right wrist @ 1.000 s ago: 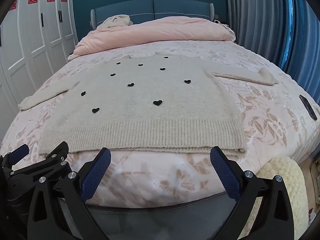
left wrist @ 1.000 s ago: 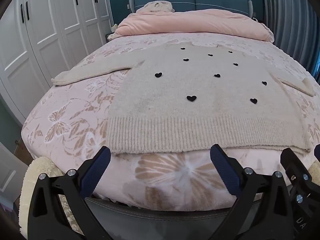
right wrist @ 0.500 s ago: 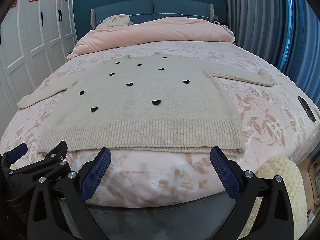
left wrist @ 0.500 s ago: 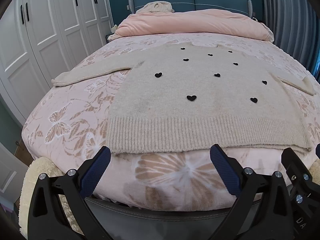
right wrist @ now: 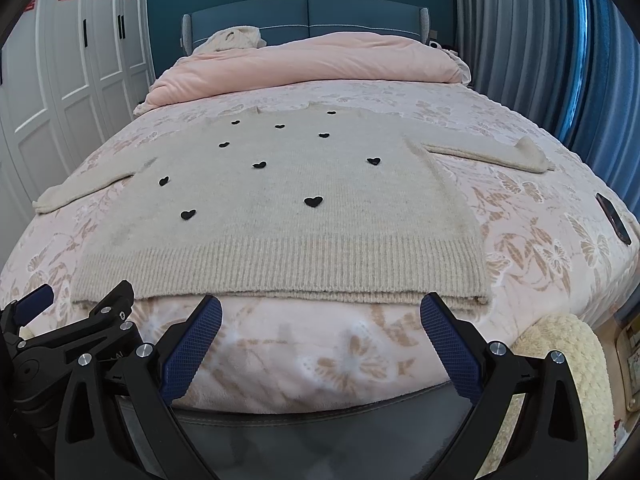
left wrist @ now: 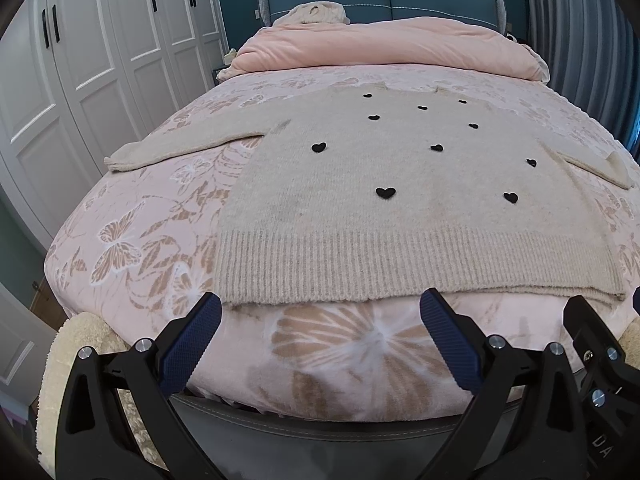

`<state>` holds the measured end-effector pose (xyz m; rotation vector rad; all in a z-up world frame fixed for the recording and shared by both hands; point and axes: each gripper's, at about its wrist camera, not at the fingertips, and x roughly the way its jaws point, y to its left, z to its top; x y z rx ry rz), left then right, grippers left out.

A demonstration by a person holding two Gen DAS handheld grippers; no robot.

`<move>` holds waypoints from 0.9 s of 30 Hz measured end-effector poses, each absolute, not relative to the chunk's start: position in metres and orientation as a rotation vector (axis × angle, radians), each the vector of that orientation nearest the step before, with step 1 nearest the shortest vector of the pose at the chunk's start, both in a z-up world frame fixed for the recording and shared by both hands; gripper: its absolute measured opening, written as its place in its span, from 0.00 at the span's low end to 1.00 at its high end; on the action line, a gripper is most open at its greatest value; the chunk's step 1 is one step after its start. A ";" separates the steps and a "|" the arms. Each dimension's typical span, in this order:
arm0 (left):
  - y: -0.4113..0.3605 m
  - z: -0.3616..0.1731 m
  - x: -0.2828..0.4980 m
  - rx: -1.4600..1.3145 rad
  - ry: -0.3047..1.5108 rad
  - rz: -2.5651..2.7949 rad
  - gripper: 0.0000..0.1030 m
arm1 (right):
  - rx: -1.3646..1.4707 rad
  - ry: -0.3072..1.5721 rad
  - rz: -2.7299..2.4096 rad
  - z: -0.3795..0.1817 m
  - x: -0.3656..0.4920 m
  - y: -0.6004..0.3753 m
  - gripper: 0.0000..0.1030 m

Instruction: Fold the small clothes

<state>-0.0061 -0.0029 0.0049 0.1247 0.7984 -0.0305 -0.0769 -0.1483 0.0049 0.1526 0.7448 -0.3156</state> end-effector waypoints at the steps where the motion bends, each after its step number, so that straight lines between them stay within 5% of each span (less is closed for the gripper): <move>1: -0.002 0.004 -0.007 0.124 0.798 -0.030 0.94 | 0.152 0.745 -0.315 0.004 -0.077 -0.149 0.95; 27: 0.000 0.003 -0.007 0.126 0.796 -0.029 0.94 | 0.148 0.746 -0.316 0.004 -0.076 -0.147 0.95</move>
